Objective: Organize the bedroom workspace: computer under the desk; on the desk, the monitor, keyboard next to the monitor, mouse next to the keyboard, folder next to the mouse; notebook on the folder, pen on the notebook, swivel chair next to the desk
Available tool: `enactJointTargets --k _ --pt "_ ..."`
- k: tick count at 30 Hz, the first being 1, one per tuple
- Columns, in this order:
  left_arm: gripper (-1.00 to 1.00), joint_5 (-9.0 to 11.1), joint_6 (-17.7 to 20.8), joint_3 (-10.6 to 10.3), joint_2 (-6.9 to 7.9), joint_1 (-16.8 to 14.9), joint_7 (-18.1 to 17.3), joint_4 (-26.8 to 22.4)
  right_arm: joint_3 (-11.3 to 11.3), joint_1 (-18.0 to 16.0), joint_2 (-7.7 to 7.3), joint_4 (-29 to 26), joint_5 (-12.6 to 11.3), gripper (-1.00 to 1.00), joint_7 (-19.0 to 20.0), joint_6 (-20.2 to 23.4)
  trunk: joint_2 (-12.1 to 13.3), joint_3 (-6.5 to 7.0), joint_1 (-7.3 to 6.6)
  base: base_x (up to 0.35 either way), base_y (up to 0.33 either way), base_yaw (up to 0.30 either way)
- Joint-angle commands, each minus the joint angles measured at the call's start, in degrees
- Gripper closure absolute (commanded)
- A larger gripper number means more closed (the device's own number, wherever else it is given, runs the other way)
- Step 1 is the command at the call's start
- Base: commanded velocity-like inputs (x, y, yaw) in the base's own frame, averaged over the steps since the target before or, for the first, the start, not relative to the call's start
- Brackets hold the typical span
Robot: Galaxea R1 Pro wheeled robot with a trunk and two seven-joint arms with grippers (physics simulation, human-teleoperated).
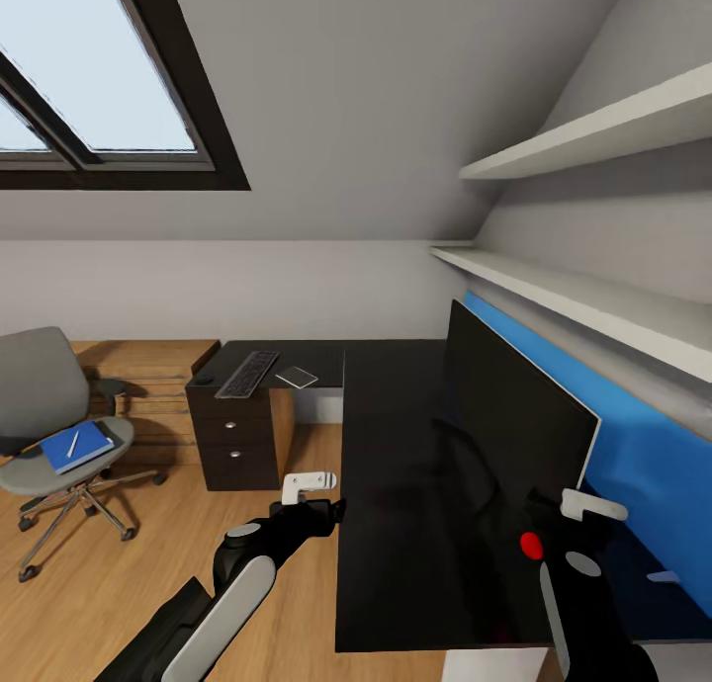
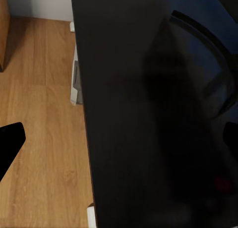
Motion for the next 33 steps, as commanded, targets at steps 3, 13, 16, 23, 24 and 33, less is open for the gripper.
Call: enactJointTargets --k 3,13,16,23,24,33 --pt "-1.00 0.6 0.0 -0.1 0.05 -0.1 0.6 -0.1 -0.1 -0.1 0.05 -0.1 0.6 -1.00 0.0 0.5 -0.1 -0.10 0.02 0.000 0.000 0.000" --pt "-1.00 0.6 0.0 -0.2 0.05 -0.1 0.6 -0.1 -0.1 -0.1 0.05 0.8 0.6 -1.00 0.0 0.4 -0.1 -0.10 0.02 -0.080 -0.044 0.000" --pt "-1.00 0.6 0.0 -0.2 0.05 -0.1 0.6 -0.1 -0.1 -0.1 0.05 1.0 0.6 -1.00 0.0 0.4 -0.1 -0.10 0.02 -0.271 -0.047 0.000" --pt "-1.00 0.6 0.1 -0.2 0.05 -0.1 0.5 -0.1 -0.1 -0.1 0.02 1.1 0.6 -1.00 0.0 0.4 -0.1 -0.10 0.02 -0.319 -0.011 0.000" --pt "-1.00 0.6 0.1 -0.2 0.05 -0.1 0.5 -0.1 -0.1 -0.1 0.03 1.1 0.6 -1.00 0.0 0.4 -0.1 -0.10 0.02 -0.331 -0.002 0.000" --pt "-1.00 0.6 0.1 -0.1 0.06 -0.1 0.5 -0.1 -0.1 -0.1 0.05 1.3 0.6 -1.00 0.1 0.4 -0.1 -0.10 0.02 -0.334 0.000 0.000"
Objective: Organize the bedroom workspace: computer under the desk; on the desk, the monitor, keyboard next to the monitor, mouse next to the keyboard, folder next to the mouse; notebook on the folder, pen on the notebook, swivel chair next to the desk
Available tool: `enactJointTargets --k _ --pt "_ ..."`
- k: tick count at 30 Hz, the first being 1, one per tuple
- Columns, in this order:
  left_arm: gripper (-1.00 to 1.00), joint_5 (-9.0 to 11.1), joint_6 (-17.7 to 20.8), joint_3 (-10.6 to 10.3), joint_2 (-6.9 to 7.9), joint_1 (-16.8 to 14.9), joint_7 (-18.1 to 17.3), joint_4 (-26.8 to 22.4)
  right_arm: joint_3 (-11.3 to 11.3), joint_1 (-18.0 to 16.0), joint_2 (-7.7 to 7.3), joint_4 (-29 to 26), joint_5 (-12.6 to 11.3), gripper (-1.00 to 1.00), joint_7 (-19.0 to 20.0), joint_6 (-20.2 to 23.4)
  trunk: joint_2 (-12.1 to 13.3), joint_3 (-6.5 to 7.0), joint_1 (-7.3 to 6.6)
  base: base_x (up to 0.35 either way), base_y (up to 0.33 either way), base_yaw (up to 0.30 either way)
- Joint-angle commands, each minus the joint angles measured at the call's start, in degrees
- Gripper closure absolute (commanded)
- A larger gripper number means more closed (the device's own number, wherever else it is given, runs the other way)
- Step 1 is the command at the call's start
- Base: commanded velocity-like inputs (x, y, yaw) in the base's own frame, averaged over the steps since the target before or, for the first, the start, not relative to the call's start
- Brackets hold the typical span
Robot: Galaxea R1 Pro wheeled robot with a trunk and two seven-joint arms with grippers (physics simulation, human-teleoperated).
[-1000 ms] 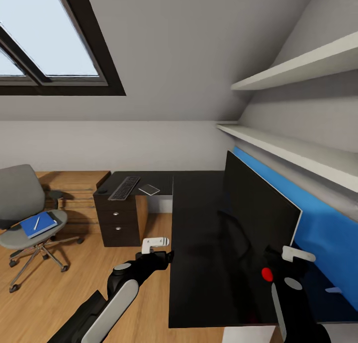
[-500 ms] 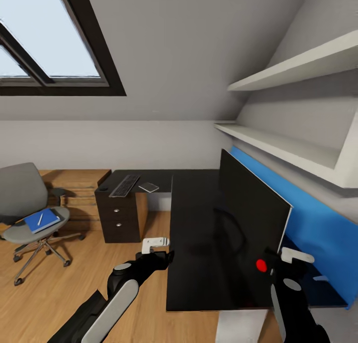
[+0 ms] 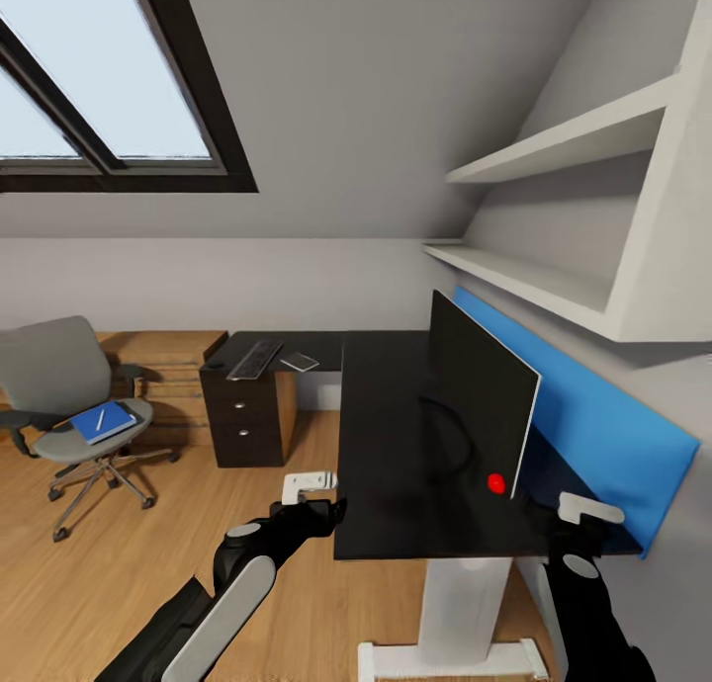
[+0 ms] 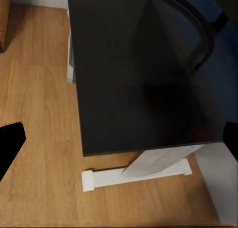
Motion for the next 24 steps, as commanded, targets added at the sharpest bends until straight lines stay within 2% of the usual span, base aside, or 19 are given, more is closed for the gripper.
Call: enactJointTargets --k 1,13,17,21,22,24 --pt "-1.00 0.6 0.0 -0.1 0.05 -0.1 0.6 -0.1 -0.1 -0.1 0.05 0.1 0.6 -1.00 0.0 0.5 -0.1 -0.10 -0.02 -0.334 0.000 0.000" --pt "-1.00 0.6 -0.2 0.0 0.24 -0.1 0.8 1.1 0.4 0.0 -0.03 2.0 0.5 -1.00 0.3 -0.1 -0.1 -0.10 -0.02 -0.328 0.041 0.000" --pt "-1.00 0.5 -0.4 0.0 0.36 -0.1 0.6 7.3 0.4 0.0 0.08 1.9 0.5 -1.00 0.1 -1.1 -0.1 -0.10 -0.02 -0.277 0.211 0.000" --pt "-1.00 0.3 -1.7 -0.1 0.38 -0.1 0.3 17.4 0.4 0.0 0.29 2.1 0.3 -1.00 0.1 -1.5 -0.1 -0.10 -0.02 -0.263 0.232 0.000" --pt "-1.00 0.2 -8.2 -0.1 0.45 -0.1 0.1 27.3 0.4 0.0 0.43 4.8 0.1 -1.00 0.0 -1.7 -0.1 -0.10 -0.02 -0.244 0.252 0.000" --pt "-1.00 0.2 -11.2 -0.1 0.47 -0.1 0.0 30.6 0.3 0.0 0.46 6.5 0.1 -1.00 0.0 -1.8 -0.1 -0.10 -0.02 -0.235 0.260 0.000"
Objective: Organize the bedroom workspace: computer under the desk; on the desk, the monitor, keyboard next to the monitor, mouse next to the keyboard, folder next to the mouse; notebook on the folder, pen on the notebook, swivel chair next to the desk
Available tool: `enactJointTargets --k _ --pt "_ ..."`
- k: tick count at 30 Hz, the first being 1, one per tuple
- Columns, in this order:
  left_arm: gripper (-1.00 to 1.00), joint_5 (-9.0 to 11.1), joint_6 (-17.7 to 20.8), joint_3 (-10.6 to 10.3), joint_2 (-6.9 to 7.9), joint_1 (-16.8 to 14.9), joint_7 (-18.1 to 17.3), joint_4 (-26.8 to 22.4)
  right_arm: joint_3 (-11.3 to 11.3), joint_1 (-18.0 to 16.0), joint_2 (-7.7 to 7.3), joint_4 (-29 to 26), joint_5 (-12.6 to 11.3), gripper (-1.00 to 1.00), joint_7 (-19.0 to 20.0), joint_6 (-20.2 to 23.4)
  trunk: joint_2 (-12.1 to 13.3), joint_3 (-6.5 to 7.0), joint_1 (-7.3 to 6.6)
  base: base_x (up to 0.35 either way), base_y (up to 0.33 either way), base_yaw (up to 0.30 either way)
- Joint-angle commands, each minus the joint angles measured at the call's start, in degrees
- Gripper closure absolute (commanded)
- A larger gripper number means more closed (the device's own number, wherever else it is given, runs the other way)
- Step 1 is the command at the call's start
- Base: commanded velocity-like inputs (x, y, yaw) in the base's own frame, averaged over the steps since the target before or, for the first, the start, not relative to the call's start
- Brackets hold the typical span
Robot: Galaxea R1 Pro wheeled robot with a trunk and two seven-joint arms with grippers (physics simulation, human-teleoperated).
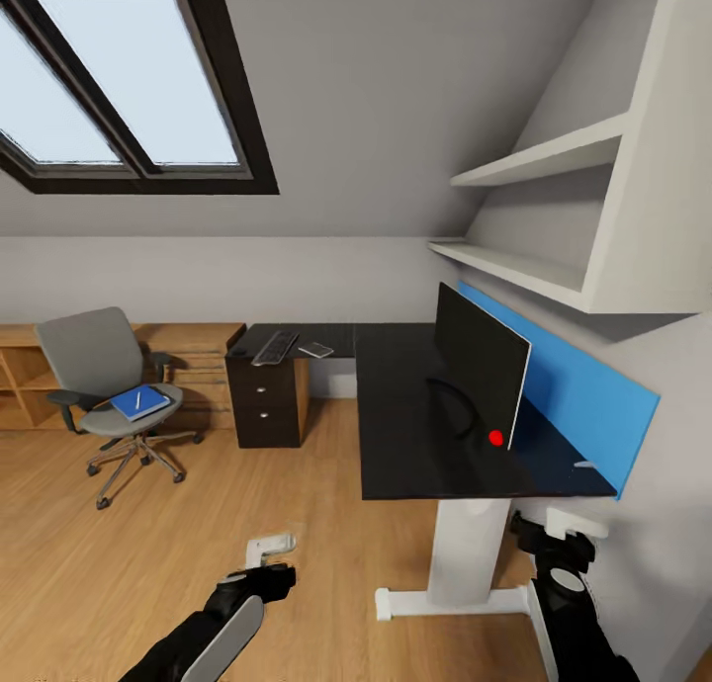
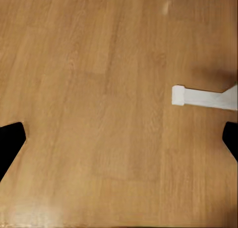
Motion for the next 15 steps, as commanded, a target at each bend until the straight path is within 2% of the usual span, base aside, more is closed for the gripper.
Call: enactJointTargets --k 1,3,5,8,10,15 --pt "-1.00 0.4 -1.4 -0.3 0.03 -0.1 0.4 2.2 -0.1 -0.1 0.05 1.2 0.6 -1.00 0.0 0.2 -0.1 -0.10 -0.01 -0.224 0.266 0.000" --pt "-1.00 0.5 -4.5 -2.1 -0.19 -0.1 -0.3 10.1 -0.2 -0.1 -0.14 9.5 0.7 -1.00 -0.1 -4.5 -0.1 -0.10 -0.01 -0.169 0.284 0.000" --pt "-1.00 0.6 -10.7 -4.6 -0.98 -0.1 -3.4 20.4 -0.3 -0.1 -0.33 21.4 0.9 -1.00 -0.3 -13.3 -0.1 -0.10 -0.01 -0.050 0.318 0.000" --pt "-1.00 0.6 -14.0 -5.4 -1.87 -0.1 -6.5 26.7 -0.1 -0.1 -0.45 28.2 1.0 -1.00 -0.5 -18.4 -0.1 -0.10 -0.01 -0.001 0.328 0.000" --pt "-1.00 0.6 -15.1 -5.5 -2.26 -0.1 -7.7 29.1 -0.1 -0.1 -0.48 30.8 1.1 -1.00 -0.5 -20.5 -0.1 -0.10 -0.01 0.050 0.330 0.000" --pt "-1.00 0.5 -22.2 -5.7 -4.88 -0.1 -11.6 40.7 0.0 -0.1 -0.51 42.9 1.1 -1.00 -0.5 -34.6 -0.1 -0.10 -0.01 0.137 0.318 0.044"
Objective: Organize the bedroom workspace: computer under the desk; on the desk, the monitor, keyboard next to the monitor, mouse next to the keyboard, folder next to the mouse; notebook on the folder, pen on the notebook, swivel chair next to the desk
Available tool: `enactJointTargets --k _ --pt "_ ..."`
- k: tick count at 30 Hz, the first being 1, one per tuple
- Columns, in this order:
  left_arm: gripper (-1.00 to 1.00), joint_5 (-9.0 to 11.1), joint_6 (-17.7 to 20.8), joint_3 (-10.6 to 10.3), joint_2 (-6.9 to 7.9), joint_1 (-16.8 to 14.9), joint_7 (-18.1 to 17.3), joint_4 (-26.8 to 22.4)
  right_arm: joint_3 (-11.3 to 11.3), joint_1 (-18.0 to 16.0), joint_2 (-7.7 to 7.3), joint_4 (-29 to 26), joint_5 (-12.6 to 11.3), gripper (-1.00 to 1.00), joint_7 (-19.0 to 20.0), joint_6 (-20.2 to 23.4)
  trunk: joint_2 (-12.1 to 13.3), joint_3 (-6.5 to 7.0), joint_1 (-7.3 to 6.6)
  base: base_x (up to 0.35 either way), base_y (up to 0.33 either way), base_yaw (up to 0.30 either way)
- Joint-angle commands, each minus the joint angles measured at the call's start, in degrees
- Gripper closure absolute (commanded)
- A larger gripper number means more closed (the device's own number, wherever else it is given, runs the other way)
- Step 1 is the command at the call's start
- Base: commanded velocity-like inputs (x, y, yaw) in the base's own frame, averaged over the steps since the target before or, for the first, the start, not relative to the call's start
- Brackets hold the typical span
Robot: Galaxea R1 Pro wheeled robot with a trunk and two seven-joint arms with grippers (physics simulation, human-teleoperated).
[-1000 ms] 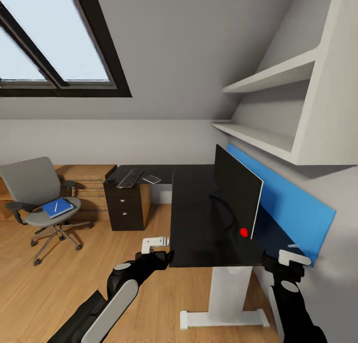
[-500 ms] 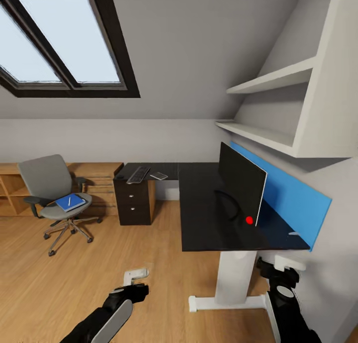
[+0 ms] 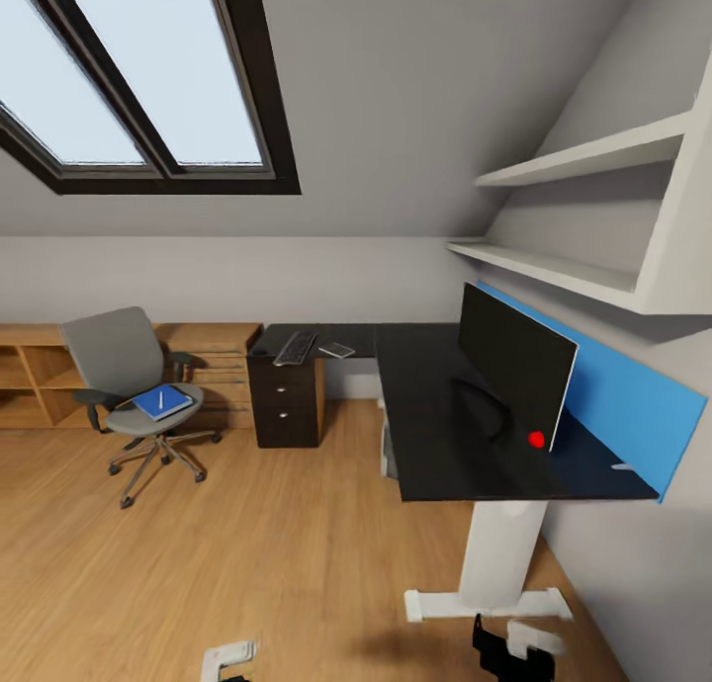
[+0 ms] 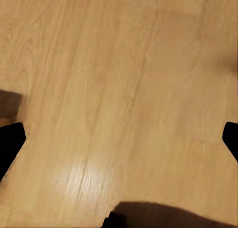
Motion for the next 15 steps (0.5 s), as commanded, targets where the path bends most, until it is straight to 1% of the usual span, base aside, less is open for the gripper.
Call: enactJointTargets --k 1,2,3,4,6,8,10,15 --pt "-1.00 0.4 -0.7 -0.5 -0.30 0.0 0.2 1.0 -0.3 -0.1 0.05 0.9 0.6 -1.00 -0.2 -1.4 -0.1 -0.08 0.04 0.191 0.301 0.160" --pt "-1.00 0.4 -1.3 -0.5 -0.63 0.0 0.1 2.0 -0.3 -0.1 0.05 1.6 0.6 -1.00 -0.2 -2.5 -0.1 -0.08 0.04 0.200 0.295 0.181" --pt "-1.00 0.3 -2.5 -0.5 -1.40 0.0 -0.1 4.5 -0.4 -0.1 0.05 3.7 0.6 -1.00 -0.2 -4.9 -0.1 -0.08 0.04 0.225 0.278 0.221" --pt "-1.00 0.2 -3.0 -0.5 -1.72 0.0 -0.3 5.6 -0.4 -0.1 0.05 4.8 0.6 -1.00 -0.2 -5.9 -0.1 -0.09 0.04 0.237 0.267 0.236" --pt "-1.00 0.2 -3.3 -0.5 -1.92 0.0 -0.8 6.3 -0.4 -0.1 0.05 5.7 0.5 -1.00 -0.2 -6.4 -0.1 -0.13 0.04 0.245 0.259 0.233" --pt "-1.00 0.2 -3.6 -0.5 -2.14 0.0 -2.5 7.1 -0.4 -0.1 0.05 6.6 0.5 -1.00 -0.1 -7.1 -0.1 -0.16 0.04 0.256 0.246 0.142" --pt "-1.00 0.2 -3.7 -0.5 -2.21 0.0 -3.9 7.4 -0.4 -0.1 0.05 6.9 0.5 -1.00 0.0 -7.3 -0.1 -0.18 0.04 0.262 0.240 0.073" --pt "-1.00 0.2 -3.8 -0.5 -2.53 0.0 -5.6 7.7 -0.4 -0.1 0.11 7.3 0.5 -1.00 0.1 -7.5 -0.1 -0.20 0.04 0.269 0.234 0.021"
